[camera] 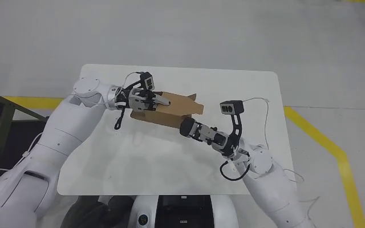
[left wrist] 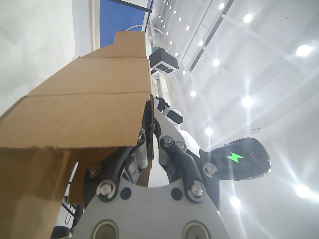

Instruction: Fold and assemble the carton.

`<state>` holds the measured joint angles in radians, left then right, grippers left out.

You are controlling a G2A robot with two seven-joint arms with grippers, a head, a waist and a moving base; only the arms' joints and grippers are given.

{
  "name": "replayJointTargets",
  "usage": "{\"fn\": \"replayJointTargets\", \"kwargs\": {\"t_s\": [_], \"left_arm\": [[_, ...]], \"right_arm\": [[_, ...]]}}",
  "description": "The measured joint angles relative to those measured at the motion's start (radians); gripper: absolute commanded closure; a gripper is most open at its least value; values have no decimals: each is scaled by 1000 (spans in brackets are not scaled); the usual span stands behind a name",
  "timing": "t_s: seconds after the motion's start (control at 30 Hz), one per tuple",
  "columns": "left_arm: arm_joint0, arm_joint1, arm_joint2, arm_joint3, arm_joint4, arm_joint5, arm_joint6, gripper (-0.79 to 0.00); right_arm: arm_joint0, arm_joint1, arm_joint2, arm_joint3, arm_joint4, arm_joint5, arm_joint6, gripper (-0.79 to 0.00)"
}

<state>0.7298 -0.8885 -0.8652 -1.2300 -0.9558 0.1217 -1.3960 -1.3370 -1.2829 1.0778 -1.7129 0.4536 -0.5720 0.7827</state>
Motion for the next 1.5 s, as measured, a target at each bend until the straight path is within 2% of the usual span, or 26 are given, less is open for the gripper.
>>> {"fn": "replayJointTargets", "kwargs": {"t_s": [0.23, 0.73, 0.97, 1.17, 1.5], "left_arm": [[19, 2, -24, -4, 1, 22, -52, 0], [34, -13, -44, 6, -28, 46, -108, 0], [33, -17, -59, 26, -33, 55, -139, 0], [46, -16, -64, 9, -52, 66, -140, 0], [71, 0, -61, -49, -94, 79, -140, 0]], "right_arm": [[1, 3, 9, -8, -7, 11, -12, -785], [42, -8, -65, 13, 10, -3, 15, -785], [5, 3, 1, -10, 3, -37, -19, -785], [-16, 11, 69, -1, 28, -64, -59, -785], [61, 1, 53, 122, 106, -36, -80, -785]]}}
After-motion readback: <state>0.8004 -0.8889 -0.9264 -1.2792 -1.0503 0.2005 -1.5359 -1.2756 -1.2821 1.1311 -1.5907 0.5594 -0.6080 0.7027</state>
